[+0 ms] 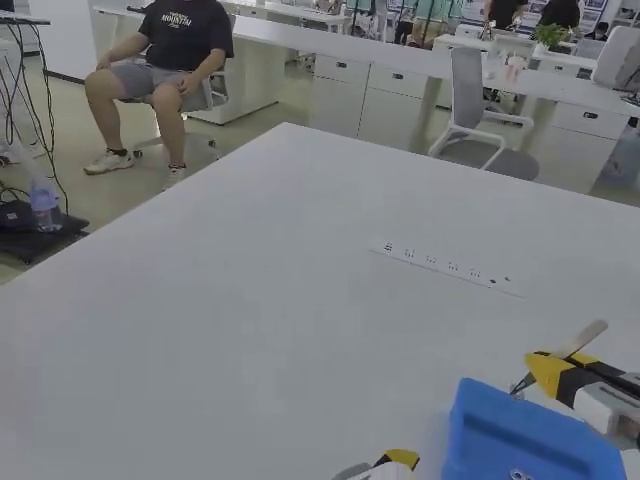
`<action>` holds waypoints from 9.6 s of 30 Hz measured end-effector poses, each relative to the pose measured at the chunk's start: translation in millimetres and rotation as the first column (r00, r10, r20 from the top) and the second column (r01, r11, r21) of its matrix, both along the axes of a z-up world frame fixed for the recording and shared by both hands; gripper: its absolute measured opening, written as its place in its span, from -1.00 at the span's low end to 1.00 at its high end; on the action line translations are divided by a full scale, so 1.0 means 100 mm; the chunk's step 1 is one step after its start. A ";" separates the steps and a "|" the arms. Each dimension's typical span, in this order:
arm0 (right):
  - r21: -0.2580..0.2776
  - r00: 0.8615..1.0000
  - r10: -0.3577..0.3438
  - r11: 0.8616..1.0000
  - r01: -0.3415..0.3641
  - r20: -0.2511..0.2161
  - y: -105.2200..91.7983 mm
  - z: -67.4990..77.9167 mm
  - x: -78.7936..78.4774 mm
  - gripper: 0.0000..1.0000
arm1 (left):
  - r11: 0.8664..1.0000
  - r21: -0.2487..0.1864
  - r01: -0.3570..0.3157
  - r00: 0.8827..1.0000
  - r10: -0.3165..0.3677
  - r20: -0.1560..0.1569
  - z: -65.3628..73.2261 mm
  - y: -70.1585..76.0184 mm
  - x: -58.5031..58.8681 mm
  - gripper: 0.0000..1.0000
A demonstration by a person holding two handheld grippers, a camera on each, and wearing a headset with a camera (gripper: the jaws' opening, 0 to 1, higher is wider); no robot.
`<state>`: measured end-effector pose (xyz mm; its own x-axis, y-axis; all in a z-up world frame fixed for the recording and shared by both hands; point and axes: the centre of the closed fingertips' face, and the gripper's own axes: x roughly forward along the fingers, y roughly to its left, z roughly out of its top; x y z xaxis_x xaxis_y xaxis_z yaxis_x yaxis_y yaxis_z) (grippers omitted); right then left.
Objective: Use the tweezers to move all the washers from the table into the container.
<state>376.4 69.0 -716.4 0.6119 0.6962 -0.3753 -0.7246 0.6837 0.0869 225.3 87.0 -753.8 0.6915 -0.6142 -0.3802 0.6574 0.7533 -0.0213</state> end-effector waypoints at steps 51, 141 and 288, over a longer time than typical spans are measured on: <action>-0.068 0.989 -0.002 0.998 -0.008 -0.148 -0.07 -0.84 -0.05 -0.93 | 0.998 -0.058 0.017 0.998 -0.020 -0.054 -0.02 -0.03 -0.04 0.46; -0.013 0.998 0.066 0.998 -0.065 0.017 -0.04 -0.17 -0.20 -0.91 | 0.979 -0.149 0.141 0.982 -0.157 -0.109 0.01 -0.24 -0.21 -0.13; -0.366 0.766 0.578 0.673 -0.642 -0.282 -0.06 -1.34 -1.64 -0.83 | 0.710 0.266 0.652 0.744 -0.532 -0.404 -0.61 -0.05 -0.15 -1.00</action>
